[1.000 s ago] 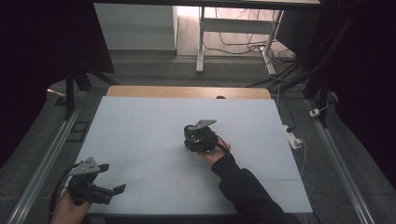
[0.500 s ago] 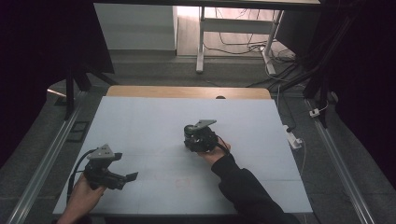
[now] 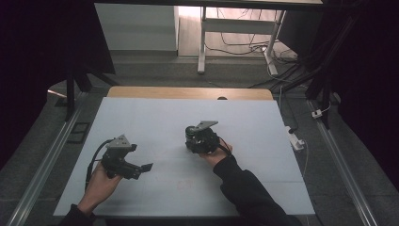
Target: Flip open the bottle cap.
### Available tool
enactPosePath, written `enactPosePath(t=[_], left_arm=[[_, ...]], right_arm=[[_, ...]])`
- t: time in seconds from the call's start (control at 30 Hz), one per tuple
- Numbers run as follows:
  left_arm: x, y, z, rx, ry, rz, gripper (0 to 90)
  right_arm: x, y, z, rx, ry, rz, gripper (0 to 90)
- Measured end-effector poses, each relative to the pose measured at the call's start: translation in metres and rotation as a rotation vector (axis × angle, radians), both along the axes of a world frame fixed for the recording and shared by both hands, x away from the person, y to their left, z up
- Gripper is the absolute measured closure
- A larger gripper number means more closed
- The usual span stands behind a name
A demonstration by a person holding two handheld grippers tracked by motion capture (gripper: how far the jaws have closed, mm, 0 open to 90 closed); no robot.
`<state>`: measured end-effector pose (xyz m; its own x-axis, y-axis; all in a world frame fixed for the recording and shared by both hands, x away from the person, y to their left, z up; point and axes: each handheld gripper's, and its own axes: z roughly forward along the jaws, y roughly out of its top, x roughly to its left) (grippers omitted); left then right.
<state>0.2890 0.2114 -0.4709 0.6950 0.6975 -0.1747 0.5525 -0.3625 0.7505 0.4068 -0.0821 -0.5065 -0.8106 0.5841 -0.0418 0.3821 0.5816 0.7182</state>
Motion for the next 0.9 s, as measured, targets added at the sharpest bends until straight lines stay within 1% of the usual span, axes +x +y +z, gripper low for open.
enactPosePath(t=[0.07, 0.13, 0.23, 0.37, 0.5, 0.67, 0.73, 0.8, 0.9], left_arm=[[0.005, -0.003, 0.0, -0.003, -0.001, -0.001, 0.0], [0.009, -0.007, 0.0, 0.008, -0.005, 0.0, 0.0], [0.015, -0.013, 0.001, 0.012, -0.01, -0.004, 0.0], [0.023, -0.02, 0.002, 0.018, -0.023, -0.023, 0.0], [0.032, -0.028, 0.002, 0.024, -0.031, -0.03, 0.0], [0.043, -0.037, 0.003, 0.015, -0.038, -0.038, 0.0], [0.049, -0.042, 0.004, 0.009, -0.044, -0.051, 0.0], [0.051, -0.044, 0.004, 0.007, -0.046, -0.058, 0.0], [0.057, -0.051, 0.005, 0.013, -0.054, -0.07, 0.0]], right_arm=[[0.0, 0.0, 0.0, 0.0, 0.0, 0.001, 53.1], [0.0, 0.0, 0.0, 0.0, 0.0, 0.001, 53.1], [0.0, 0.0, 0.0, 0.0, 0.0, 0.001, 53.1], [0.0, 0.0, 0.0, -0.001, 0.0, 0.003, 53.1], [0.0, 0.0, 0.0, -0.001, 0.0, 0.002, 53.1], [0.0, 0.0, 0.0, 0.0, 0.0, 0.003, 53.1], [0.0, 0.0, 0.0, 0.001, 0.0, 0.003, 53.1], [0.0, 0.0, 0.0, 0.001, 0.0, 0.003, 53.1], [0.0, 0.0, 0.0, 0.001, 0.0, 0.004, 53.1]])
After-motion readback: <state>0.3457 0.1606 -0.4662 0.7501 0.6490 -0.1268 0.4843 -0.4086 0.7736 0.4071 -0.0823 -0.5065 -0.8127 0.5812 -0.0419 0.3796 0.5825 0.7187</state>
